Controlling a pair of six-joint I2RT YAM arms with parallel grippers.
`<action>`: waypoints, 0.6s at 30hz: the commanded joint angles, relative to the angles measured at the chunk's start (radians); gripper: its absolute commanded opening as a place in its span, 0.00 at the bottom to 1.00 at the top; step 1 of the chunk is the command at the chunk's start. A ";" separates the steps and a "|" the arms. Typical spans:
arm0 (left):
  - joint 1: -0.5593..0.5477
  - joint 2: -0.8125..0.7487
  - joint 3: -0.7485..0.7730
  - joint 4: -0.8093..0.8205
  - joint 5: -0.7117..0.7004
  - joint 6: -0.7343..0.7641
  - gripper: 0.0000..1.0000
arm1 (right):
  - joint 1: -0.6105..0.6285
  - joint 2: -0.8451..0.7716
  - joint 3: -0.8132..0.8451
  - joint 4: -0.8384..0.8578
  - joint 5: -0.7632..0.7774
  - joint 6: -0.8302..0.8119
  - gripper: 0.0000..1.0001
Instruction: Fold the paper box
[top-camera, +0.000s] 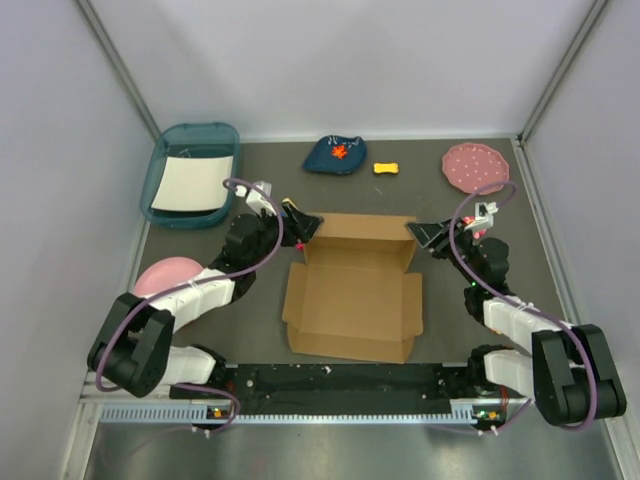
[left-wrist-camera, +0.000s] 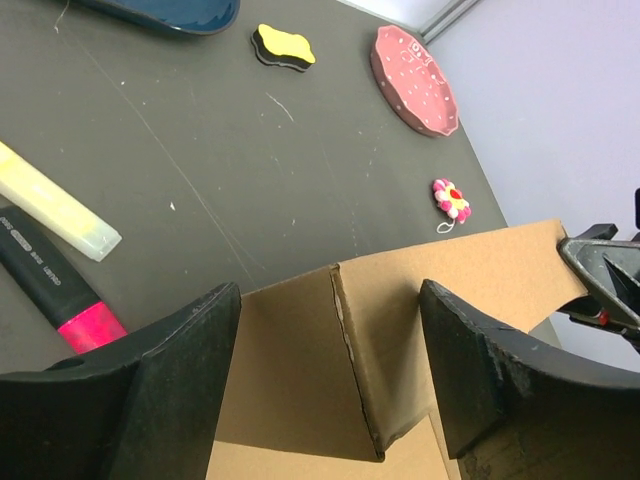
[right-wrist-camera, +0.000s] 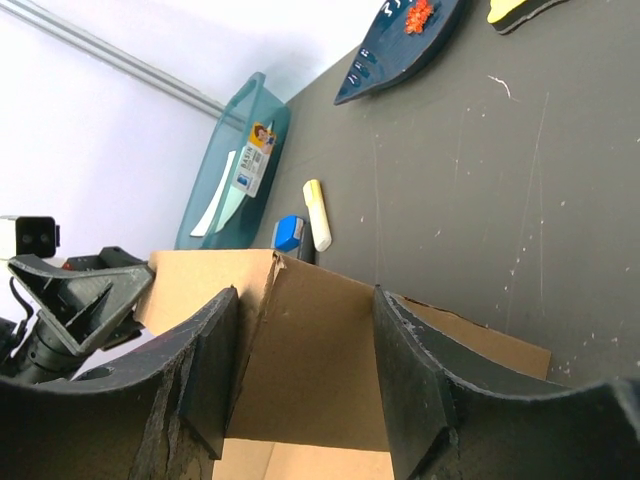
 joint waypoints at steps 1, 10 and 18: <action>-0.009 -0.039 0.012 -0.087 0.019 -0.003 0.79 | -0.007 0.041 -0.056 -0.347 0.035 -0.093 0.51; -0.009 0.030 0.040 -0.078 0.088 0.014 0.66 | -0.007 0.043 -0.056 -0.361 0.037 -0.116 0.51; -0.009 0.108 -0.049 0.025 0.089 -0.011 0.16 | -0.006 0.070 -0.077 -0.340 0.040 -0.119 0.50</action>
